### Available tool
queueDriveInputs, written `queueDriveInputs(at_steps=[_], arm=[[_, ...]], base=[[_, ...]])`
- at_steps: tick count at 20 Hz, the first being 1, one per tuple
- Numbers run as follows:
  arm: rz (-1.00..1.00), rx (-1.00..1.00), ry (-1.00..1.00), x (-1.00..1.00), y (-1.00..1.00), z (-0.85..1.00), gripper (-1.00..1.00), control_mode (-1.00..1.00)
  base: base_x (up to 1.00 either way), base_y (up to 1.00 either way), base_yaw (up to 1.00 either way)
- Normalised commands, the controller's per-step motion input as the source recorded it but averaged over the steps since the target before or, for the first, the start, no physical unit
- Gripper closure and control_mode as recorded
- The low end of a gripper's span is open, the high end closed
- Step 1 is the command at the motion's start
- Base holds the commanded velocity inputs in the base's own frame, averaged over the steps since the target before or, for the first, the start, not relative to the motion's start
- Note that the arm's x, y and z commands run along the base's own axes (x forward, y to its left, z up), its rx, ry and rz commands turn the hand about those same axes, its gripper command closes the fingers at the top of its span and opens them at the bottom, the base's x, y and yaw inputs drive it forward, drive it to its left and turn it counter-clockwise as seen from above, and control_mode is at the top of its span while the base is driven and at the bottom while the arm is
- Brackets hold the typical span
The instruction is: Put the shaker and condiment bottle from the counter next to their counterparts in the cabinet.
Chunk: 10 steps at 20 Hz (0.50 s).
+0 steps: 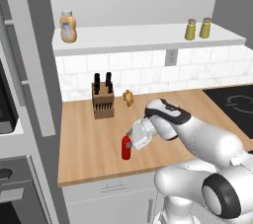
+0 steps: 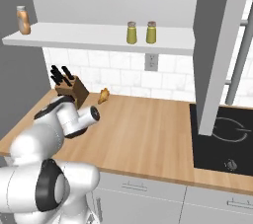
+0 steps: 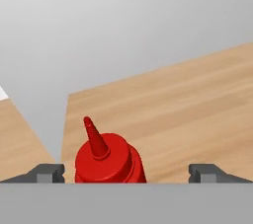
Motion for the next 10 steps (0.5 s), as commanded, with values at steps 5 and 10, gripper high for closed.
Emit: queueDriveInputs(at_steps=[5,10], arm=[[-0.01,0.0,0.0,0.0,0.05,-0.41,-1.0,-1.0],[0.0,0.0,0.0,0.0,0.17,-0.25,-1.0,-1.0]], base=[[0.0,0.0,0.0],[0.0,0.0,0.0]])
